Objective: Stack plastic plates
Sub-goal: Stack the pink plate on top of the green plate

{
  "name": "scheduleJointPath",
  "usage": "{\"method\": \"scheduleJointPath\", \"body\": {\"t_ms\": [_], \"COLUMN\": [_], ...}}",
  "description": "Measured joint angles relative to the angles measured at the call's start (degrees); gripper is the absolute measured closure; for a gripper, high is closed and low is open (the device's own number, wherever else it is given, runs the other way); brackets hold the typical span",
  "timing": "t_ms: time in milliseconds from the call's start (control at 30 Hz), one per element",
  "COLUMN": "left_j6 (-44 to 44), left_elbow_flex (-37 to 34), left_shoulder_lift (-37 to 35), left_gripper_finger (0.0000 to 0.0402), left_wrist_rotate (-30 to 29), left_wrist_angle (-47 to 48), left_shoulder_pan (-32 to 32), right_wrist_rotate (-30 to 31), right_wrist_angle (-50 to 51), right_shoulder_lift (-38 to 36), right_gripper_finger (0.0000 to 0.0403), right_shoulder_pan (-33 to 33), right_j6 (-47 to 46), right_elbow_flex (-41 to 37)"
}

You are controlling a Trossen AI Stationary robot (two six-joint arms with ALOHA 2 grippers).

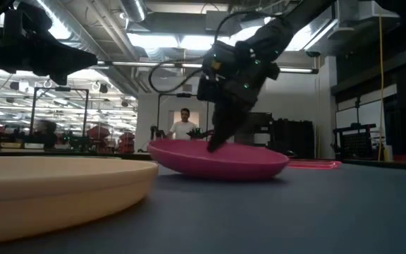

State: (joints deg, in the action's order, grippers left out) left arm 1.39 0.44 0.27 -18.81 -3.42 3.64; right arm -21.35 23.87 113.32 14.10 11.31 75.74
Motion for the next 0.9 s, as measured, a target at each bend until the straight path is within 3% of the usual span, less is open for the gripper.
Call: {"method": "scheduleJointPath", "body": {"t_ms": [567, 900], "left_j6": [0.0, 0.0], "left_elbow_flex": [0.0, 0.0], "left_shoulder_lift": [0.0, 0.0], "left_gripper_finger": [0.0356, 0.0356], "left_wrist_rotate": [0.0, 0.0], "left_wrist_angle": [0.0, 0.0], "left_shoulder_pan": [0.0, 0.0], "right_wrist_rotate": [-2.8, -2.8], "right_wrist_angle": [20.8, 21.5], "right_shoulder_lift": [0.0, 0.0], "right_gripper_finger": [0.0402, 0.0402], "right_shoulder_pan": [12.0, 21.6], "right_j6": [8.5, 8.6], "right_elbow_flex": [26.3, 30.4]}}
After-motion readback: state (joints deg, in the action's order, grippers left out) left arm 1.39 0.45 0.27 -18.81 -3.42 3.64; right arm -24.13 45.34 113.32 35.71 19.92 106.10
